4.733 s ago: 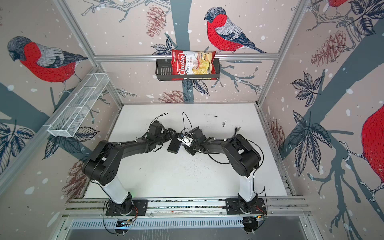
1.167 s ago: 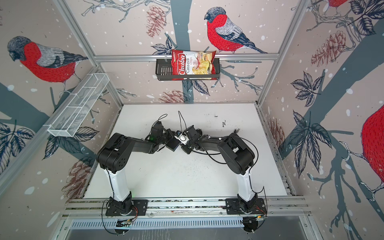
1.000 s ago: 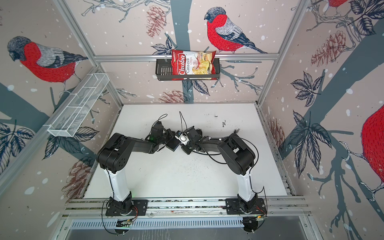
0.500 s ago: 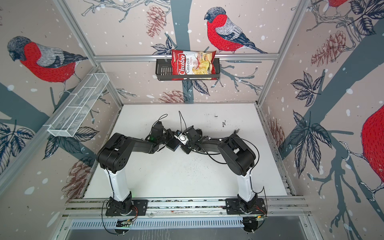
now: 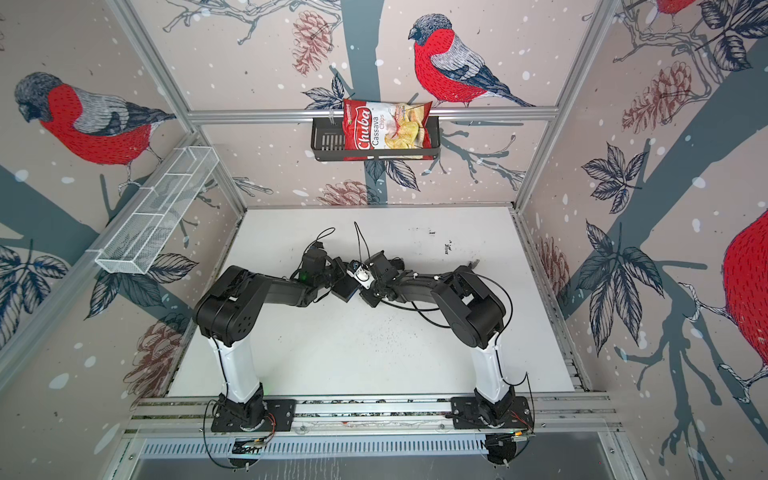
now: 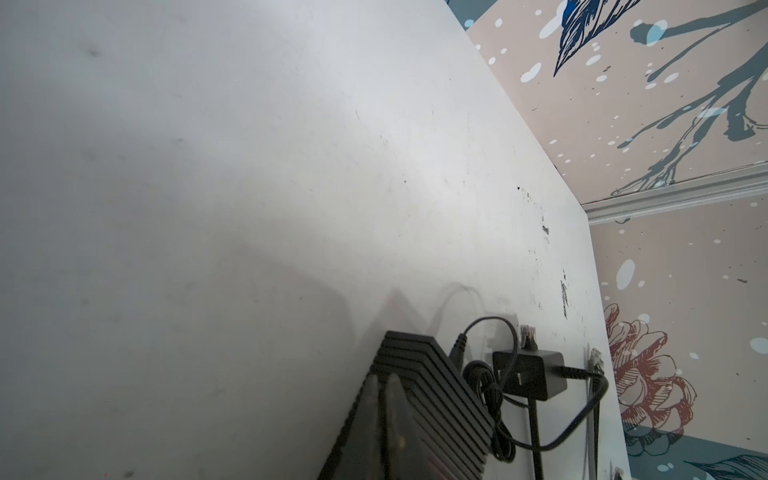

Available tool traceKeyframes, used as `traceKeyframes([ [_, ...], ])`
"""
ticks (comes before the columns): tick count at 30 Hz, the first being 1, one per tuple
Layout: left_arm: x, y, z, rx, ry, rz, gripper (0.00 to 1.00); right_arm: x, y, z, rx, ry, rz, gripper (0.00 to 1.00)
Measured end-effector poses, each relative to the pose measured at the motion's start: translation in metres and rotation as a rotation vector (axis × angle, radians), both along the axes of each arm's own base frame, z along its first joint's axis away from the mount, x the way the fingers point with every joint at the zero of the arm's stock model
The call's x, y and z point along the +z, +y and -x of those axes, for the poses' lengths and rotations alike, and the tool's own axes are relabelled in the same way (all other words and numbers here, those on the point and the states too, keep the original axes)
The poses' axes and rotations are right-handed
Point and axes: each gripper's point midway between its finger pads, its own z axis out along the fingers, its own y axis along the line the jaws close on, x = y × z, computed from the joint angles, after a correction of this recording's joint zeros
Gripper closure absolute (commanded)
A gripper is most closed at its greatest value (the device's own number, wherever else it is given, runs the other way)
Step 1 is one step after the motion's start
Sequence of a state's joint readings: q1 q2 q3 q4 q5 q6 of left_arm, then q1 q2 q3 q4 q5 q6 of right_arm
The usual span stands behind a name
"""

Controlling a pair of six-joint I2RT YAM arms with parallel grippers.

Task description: Insert the plug into the switch port

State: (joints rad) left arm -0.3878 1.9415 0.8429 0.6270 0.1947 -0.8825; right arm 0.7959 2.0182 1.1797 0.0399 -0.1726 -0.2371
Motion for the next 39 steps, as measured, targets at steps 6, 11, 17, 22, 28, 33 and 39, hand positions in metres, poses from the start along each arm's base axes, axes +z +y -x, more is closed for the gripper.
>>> traceKeyframes([
  [6,0.001,-0.002,-0.005,-0.001,-0.034,-0.014,0.95,0.000,0.002,-0.006,-0.029,-0.008,-0.018,1.00],
  [11,0.003,-0.007,-0.009,-0.029,-0.069,-0.031,0.96,0.000,0.002,-0.009,-0.037,-0.019,-0.015,1.00],
  [17,0.006,-0.019,-0.015,-0.086,-0.127,-0.048,0.97,0.000,-0.001,-0.018,-0.050,-0.057,0.009,1.00],
  [22,0.007,-0.023,-0.014,-0.109,-0.148,-0.070,0.98,0.001,0.000,-0.028,-0.066,-0.073,0.016,1.00],
  [28,0.006,-0.026,-0.018,-0.117,-0.163,-0.068,0.99,0.001,0.000,-0.033,-0.071,-0.082,0.015,1.00],
  [33,0.009,-0.030,-0.018,-0.144,-0.184,-0.063,0.99,0.001,-0.004,-0.036,-0.061,-0.110,0.010,1.00],
  [39,0.015,-0.037,-0.012,-0.221,-0.156,0.008,1.00,0.001,-0.011,-0.028,-0.022,-0.155,0.013,1.00],
])
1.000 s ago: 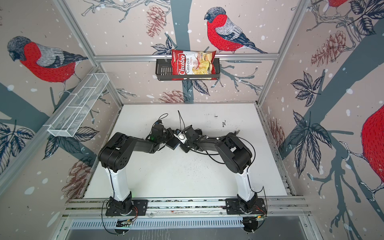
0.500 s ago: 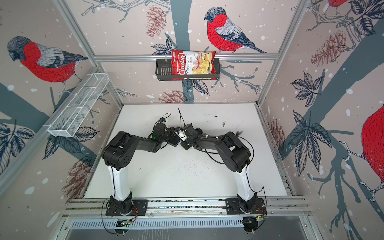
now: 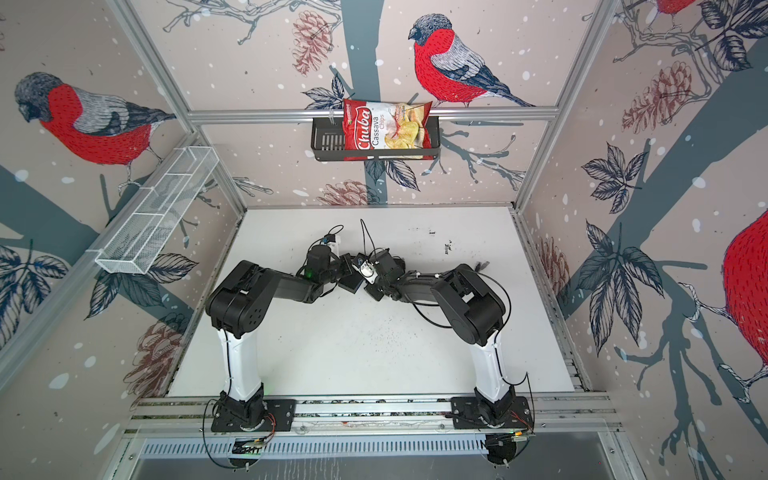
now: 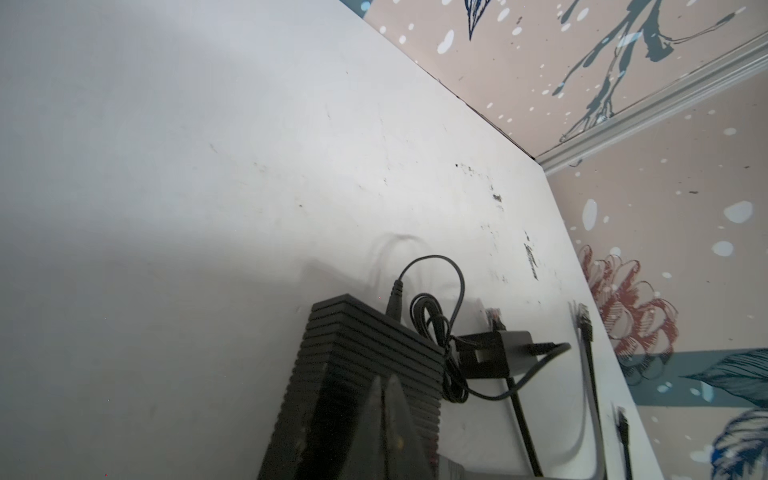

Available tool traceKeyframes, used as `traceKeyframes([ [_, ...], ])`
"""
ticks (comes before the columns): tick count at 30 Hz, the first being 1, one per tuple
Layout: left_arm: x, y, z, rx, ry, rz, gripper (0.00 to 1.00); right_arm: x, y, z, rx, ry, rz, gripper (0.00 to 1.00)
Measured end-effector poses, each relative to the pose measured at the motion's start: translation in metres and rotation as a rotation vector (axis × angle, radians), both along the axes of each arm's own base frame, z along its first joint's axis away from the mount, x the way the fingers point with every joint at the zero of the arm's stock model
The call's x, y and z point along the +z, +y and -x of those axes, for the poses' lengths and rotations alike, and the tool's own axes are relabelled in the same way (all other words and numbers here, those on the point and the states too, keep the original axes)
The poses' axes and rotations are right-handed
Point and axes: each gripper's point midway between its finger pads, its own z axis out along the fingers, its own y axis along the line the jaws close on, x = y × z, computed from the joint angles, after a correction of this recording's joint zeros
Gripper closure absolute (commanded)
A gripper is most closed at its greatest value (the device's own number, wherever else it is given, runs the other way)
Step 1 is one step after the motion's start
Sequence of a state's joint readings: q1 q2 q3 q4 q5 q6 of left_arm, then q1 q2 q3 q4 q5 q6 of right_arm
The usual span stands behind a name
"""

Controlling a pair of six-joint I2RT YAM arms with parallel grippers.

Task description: Insert the plug into the switch port

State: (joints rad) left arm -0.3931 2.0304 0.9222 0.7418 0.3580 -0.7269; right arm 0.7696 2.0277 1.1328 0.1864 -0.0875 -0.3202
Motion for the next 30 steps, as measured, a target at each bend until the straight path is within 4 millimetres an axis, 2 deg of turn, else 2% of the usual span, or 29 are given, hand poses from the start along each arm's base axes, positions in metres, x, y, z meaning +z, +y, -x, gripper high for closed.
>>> traceKeyframes([
  [11,0.009,-0.002,0.016,-0.034,0.149,0.094,1.00,0.000,0.006,0.007,0.053,0.007,-0.050,1.00],
  [15,0.022,0.003,0.015,-0.035,0.143,0.108,0.98,0.000,0.009,0.009,0.068,0.010,-0.061,1.00],
  [18,0.036,0.015,0.007,-0.009,0.119,0.114,0.98,0.000,0.010,0.011,0.075,0.014,-0.068,1.00],
  [23,0.045,0.036,-0.002,0.057,0.109,0.041,1.00,-0.001,0.008,0.009,0.073,0.009,-0.078,1.00],
  [27,0.043,0.054,-0.015,0.133,0.125,-0.097,1.00,-0.001,0.008,0.010,0.075,0.008,-0.082,1.00],
  [30,0.030,0.066,-0.015,0.161,0.164,-0.201,1.00,0.000,0.008,0.010,0.077,0.008,-0.083,1.00],
])
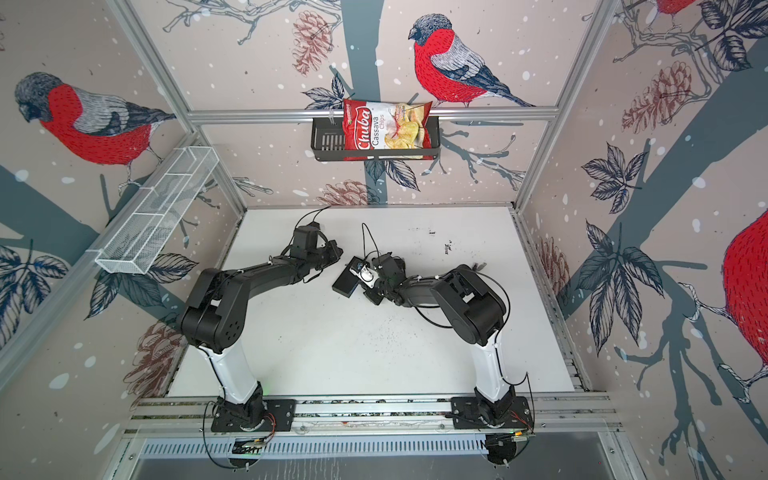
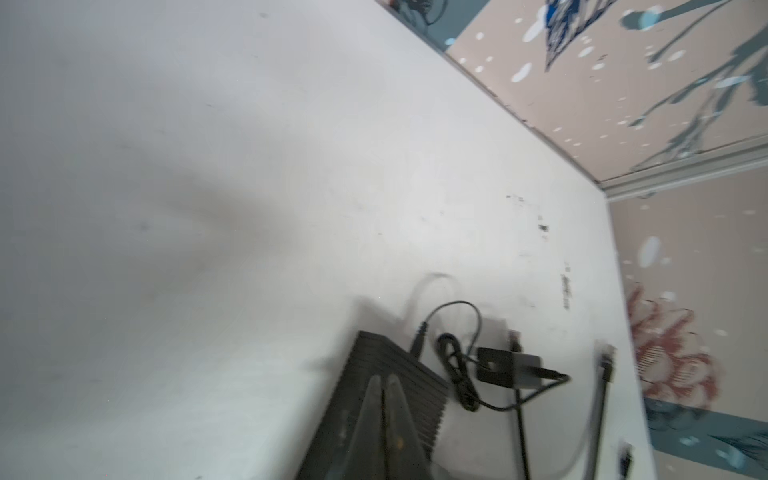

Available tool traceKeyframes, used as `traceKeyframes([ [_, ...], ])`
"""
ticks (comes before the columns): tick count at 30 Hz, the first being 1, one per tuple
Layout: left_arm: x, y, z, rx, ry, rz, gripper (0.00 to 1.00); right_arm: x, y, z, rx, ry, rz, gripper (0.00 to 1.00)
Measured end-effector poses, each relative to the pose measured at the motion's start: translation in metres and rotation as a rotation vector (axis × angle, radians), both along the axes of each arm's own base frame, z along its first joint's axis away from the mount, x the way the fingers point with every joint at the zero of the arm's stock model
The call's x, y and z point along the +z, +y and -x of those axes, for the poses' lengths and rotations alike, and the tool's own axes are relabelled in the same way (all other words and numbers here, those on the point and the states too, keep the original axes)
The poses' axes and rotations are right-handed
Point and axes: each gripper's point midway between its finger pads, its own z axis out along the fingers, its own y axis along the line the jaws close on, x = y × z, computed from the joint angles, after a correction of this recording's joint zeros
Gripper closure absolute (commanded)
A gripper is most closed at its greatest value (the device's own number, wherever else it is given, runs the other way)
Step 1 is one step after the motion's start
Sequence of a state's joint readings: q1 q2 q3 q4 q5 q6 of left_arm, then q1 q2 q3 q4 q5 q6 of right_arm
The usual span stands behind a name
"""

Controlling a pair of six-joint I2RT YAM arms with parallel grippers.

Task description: Insert the plug into the switch port

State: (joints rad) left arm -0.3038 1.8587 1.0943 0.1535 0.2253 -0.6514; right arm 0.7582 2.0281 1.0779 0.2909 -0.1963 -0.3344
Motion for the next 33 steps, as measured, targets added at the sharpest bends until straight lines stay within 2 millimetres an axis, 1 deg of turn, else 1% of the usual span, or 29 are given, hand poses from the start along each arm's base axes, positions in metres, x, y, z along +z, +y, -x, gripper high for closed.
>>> traceKeyframes([
  [2,-0.014,0.005,0.006,0.000,0.042,-0.055,1.00,0.000,0.000,0.000,0.002,0.001,-0.001,1.00],
  [4,-0.024,0.006,0.011,-0.010,0.071,-0.093,1.00,0.000,0.001,0.001,0.004,0.002,-0.002,1.00],
  [6,-0.031,0.000,0.015,-0.036,0.092,-0.113,1.00,0.000,0.001,0.001,0.005,0.003,-0.003,1.00],
  [10,-0.040,-0.015,0.017,-0.088,0.105,-0.145,1.00,0.001,0.001,0.003,0.012,0.006,-0.001,1.00],
  [15,-0.041,-0.026,0.014,-0.123,0.090,-0.182,1.00,0.001,0.000,0.005,0.020,0.011,0.008,1.00],
  [25,-0.047,-0.030,0.016,-0.128,0.049,-0.222,1.00,0.001,0.002,0.006,0.033,0.021,0.033,1.00],
  [33,-0.045,-0.048,0.009,-0.105,-0.020,-0.229,1.00,0.001,0.007,0.003,0.001,0.037,0.024,1.00],
])
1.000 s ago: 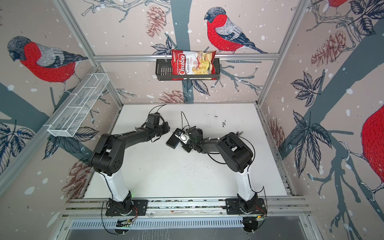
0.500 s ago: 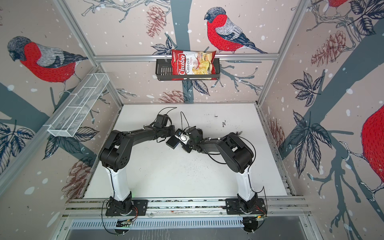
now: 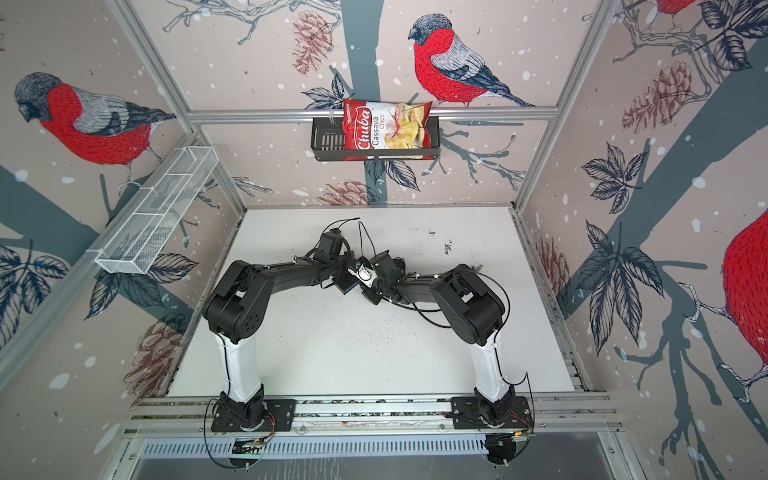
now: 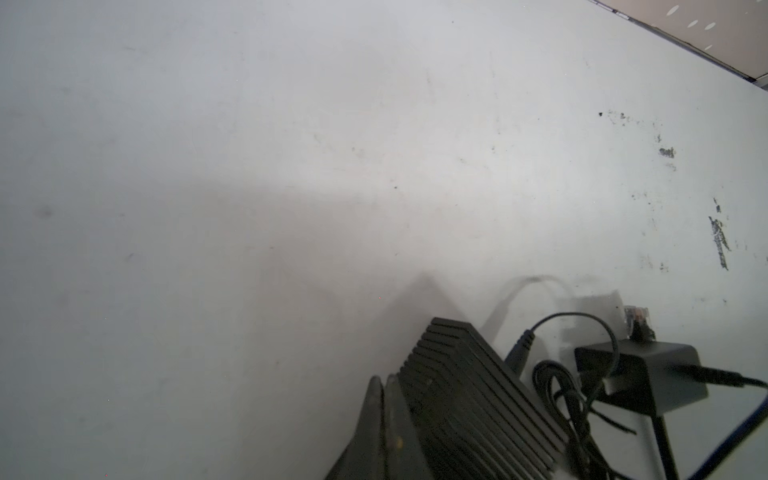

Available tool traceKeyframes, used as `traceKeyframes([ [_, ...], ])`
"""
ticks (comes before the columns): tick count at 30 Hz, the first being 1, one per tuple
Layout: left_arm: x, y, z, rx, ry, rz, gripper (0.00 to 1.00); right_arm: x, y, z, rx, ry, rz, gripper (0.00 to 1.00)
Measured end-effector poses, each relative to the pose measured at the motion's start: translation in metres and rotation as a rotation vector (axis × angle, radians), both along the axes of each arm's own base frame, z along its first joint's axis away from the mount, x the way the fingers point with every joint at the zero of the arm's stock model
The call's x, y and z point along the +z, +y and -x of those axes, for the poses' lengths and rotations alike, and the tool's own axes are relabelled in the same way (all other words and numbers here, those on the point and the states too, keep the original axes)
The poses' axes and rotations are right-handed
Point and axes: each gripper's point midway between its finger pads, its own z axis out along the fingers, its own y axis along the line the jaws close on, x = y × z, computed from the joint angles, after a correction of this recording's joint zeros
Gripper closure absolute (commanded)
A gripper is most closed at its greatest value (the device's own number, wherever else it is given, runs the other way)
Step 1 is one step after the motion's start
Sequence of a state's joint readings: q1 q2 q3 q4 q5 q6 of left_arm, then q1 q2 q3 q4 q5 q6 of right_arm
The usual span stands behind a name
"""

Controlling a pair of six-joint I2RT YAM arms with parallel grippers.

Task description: Insert the plug into the switch port

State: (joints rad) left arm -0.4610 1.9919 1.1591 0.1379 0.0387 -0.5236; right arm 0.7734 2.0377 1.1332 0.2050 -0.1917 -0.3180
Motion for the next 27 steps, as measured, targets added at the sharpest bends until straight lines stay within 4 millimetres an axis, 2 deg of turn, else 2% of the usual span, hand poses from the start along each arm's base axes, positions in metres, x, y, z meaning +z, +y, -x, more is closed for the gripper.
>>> traceKeyframes([
  [27,-0.004,0.009,0.006,0.147,-0.016,0.044,1.00,-0.001,0.009,-0.003,-0.123,0.018,-0.015,1.00],
])
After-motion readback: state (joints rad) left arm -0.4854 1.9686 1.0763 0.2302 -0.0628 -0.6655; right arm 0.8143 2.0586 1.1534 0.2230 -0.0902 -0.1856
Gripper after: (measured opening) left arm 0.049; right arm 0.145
